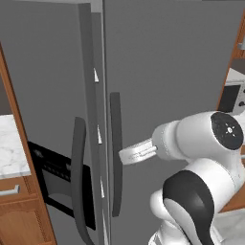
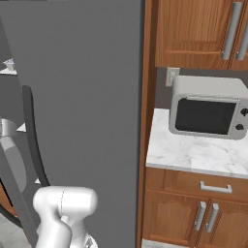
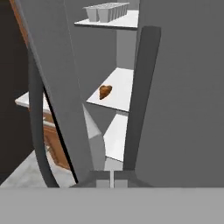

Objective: Open the freezer door, pick up the ice cube tray from the freezer, and place it on the dining counter.

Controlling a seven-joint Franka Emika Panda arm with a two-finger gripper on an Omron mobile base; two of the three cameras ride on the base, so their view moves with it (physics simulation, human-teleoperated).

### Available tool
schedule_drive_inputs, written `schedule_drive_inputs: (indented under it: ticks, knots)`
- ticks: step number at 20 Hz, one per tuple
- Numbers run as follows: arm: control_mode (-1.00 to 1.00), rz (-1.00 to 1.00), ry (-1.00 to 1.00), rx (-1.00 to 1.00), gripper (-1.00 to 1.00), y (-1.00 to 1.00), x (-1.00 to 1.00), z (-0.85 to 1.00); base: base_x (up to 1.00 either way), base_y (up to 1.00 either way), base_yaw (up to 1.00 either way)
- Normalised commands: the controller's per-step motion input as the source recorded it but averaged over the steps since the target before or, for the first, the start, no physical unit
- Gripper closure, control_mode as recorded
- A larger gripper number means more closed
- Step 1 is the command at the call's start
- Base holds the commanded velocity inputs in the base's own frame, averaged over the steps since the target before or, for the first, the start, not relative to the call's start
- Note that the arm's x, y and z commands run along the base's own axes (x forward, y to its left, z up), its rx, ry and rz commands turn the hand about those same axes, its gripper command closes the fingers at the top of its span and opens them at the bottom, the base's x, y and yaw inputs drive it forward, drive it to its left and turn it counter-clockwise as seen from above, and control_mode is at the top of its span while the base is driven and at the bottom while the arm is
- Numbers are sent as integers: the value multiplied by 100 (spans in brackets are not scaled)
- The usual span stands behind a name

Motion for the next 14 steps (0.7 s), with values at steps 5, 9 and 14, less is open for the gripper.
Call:
schedule_drive_inputs:
  ticks: [5, 9, 14]
  knots:
    - [-100, 24, -3, 6, -100, 0, 10, 34, 0, 0, 0]
    - [-100, 21, -2, 9, -100, 0, 5, 39, 0, 0, 0]
    - [-100, 22, -8, 8, -100, -5, 0, 18, 0, 0, 0]
